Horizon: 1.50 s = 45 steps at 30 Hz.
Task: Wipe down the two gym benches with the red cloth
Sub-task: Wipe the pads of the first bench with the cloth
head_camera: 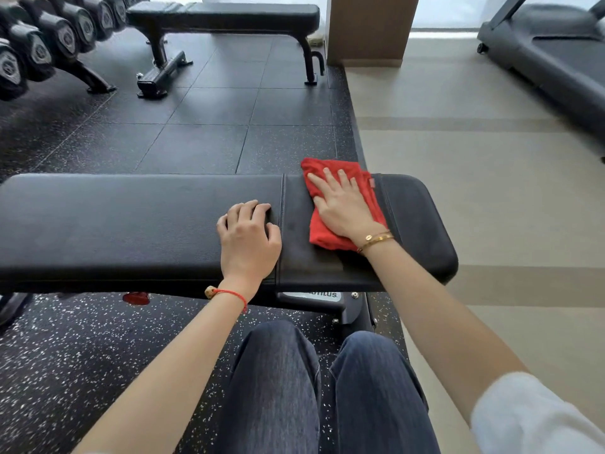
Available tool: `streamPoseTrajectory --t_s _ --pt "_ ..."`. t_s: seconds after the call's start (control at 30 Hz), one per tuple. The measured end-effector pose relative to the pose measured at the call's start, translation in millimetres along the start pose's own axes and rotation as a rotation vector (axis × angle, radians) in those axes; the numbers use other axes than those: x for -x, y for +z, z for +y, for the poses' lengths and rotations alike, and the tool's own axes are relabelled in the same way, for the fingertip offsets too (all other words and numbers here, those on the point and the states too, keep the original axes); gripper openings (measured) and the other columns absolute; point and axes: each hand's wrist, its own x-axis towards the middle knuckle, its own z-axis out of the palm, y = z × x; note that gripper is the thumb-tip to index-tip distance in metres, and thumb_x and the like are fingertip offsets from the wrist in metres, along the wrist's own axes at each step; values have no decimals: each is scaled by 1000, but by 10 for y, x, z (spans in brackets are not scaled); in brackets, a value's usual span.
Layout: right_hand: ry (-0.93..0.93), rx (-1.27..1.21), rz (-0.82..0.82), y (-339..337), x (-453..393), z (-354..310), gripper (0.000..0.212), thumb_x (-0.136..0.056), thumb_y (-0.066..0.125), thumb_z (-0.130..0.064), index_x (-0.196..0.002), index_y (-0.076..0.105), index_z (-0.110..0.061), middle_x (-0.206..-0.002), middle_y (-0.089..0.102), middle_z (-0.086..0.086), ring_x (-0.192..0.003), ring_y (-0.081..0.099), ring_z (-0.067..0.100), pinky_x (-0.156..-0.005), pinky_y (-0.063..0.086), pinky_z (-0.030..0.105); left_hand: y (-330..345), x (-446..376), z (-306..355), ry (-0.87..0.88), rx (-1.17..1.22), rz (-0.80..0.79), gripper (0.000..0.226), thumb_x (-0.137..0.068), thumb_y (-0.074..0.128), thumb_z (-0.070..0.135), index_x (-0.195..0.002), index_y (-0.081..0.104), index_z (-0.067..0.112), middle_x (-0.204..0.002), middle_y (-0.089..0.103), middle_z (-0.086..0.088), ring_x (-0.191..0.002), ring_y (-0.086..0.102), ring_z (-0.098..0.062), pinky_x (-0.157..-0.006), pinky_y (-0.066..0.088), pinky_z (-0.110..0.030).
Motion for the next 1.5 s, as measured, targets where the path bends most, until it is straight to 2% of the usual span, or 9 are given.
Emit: streamPoseTrajectory --t_s 0.17,0.33,0.47,0.67,0.9,1.07,1.23,1.37,1.5 --pt "-149 -37 15 64 576 -101 54 -101 35 -30 -153 20 -35 -163 12 -1 -151 4 27 -122 -3 41 -4 11 -17 3 27 3 39 -92 49 22 -130 59 18 -139 55 -2 -133 42 -22 -113 26 -44" --pt "6 -6 136 -34 1089 444 54 -100 39 -29 -152 25 -37 -162 19 -2 -150 13 26 -123 2 39 6 19 -50 20 39 5 40 -94 48 22 -132 58 17 -140 54 -3 -134 42 -22 -115 26 -44" --pt "167 -34 82 -187 761 870 53 -102 35 -28 -153 22 -35 -163 13 1 -150 9 29 -122 1 42 12 15 -26 17 27 -4 41 -93 48 23 -132 57 17 -140 53 -4 -134 41 -23 -115 26 -45" --pt "200 -55 17 -292 261 955 53 -103 30 -30 -154 16 -33 -164 5 3 -151 3 30 -122 -4 45 7 4 -27 17 35 8 40 -91 49 22 -130 58 17 -137 56 -4 -131 43 -24 -113 28 -46" --pt "42 -28 89 -89 1009 886 55 -101 33 -31 -152 17 -42 -164 9 -4 -151 4 26 -122 -2 43 32 2 -30 10 37 18 39 -90 49 23 -128 59 17 -136 56 -4 -131 43 -24 -112 28 -46" --pt "63 -18 33 -148 550 788 54 -102 32 -32 -153 17 -37 -164 7 -1 -151 1 29 -121 -3 45 17 0 -3 7 12 -3 40 -91 48 25 -129 57 18 -137 55 -4 -132 42 -24 -113 28 -47" --pt "60 13 9 -105 69 279 55 -102 31 -32 -155 16 -31 -164 6 5 -151 2 29 -122 -2 46 7 2 -6 2 32 2 39 -91 47 26 -127 59 18 -136 56 -3 -131 42 -24 -113 28 -46" --pt "-122 -13 -2 70 300 -174 55 -101 34 -32 -154 18 -33 -164 8 2 -151 2 26 -122 -3 43 -6 12 -10 -19 91 44 38 -90 50 21 -126 61 14 -139 54 -6 -133 44 -24 -113 28 -45" --pt "-226 -37 18 120 668 -164 55 -101 36 -31 -153 20 -36 -163 13 -2 -151 5 24 -122 -2 41 -41 18 -32 -25 105 27 38 -92 48 17 -129 60 14 -140 54 -5 -135 42 -23 -118 21 -49"
